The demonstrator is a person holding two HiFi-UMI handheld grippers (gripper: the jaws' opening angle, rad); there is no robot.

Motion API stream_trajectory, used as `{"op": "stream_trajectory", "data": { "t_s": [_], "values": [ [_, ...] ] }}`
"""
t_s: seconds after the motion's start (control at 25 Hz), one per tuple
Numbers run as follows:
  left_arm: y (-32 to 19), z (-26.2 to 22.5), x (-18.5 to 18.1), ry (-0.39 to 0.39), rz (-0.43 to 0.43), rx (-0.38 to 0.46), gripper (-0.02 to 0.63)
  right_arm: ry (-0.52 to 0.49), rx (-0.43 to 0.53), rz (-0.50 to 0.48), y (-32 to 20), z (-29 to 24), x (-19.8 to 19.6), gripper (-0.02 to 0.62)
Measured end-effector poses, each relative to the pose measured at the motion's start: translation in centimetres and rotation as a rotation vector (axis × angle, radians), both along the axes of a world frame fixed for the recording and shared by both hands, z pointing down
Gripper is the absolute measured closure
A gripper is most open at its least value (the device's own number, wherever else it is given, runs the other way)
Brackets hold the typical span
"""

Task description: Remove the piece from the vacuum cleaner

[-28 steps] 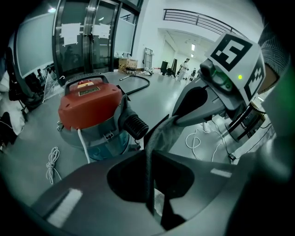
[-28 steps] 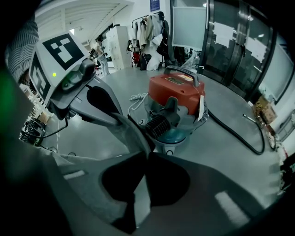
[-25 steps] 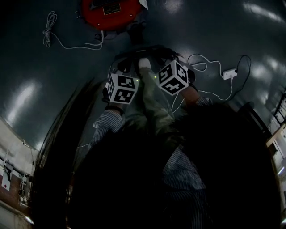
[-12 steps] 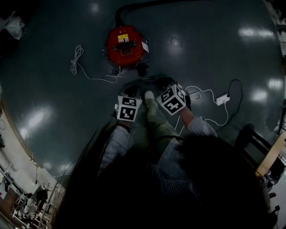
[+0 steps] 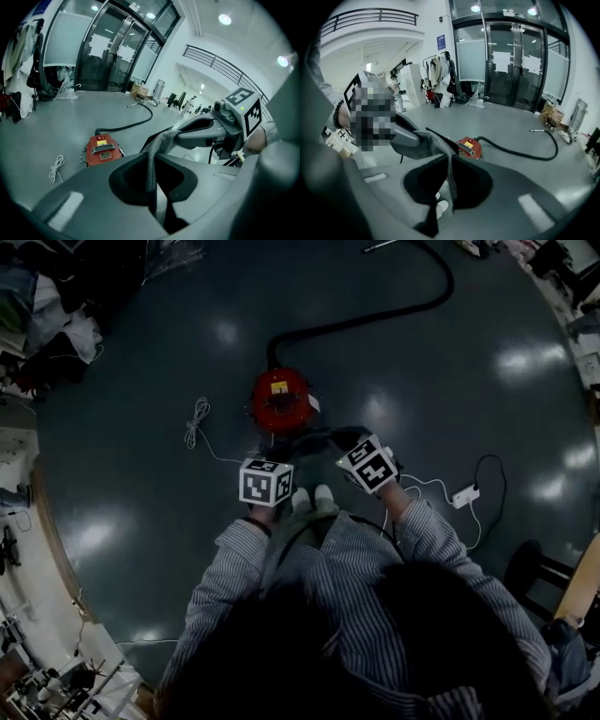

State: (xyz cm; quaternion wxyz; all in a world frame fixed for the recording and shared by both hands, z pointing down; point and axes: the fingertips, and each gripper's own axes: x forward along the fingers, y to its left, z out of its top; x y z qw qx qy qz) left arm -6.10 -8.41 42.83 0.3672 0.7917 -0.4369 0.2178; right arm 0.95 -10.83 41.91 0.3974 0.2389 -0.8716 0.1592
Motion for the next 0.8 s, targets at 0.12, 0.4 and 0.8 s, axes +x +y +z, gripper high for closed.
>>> {"op": "stream_trajectory", "data": {
  "t_s": [0.12, 0.4, 0.8],
  "values": [
    [-0.3, -3.4, -0.2, -0.008, -0.027, 0.040, 0.580, -0.052, 0.006, 0.050, -0.4, -2.8, 0.0, 0.569],
    [-0.2, -8.2, -0.7, 0.015, -0.087, 0.134, 0.580, -0.177, 0.037, 0.129, 0.7, -7.5, -0.2, 0.569],
    [-0.5, -9.5, -0.4, 0.029, -0.085, 0.161, 0.580, -0.222, 0.058, 0.182, 0.2, -8.9, 0.0, 0.569]
  ]
}}
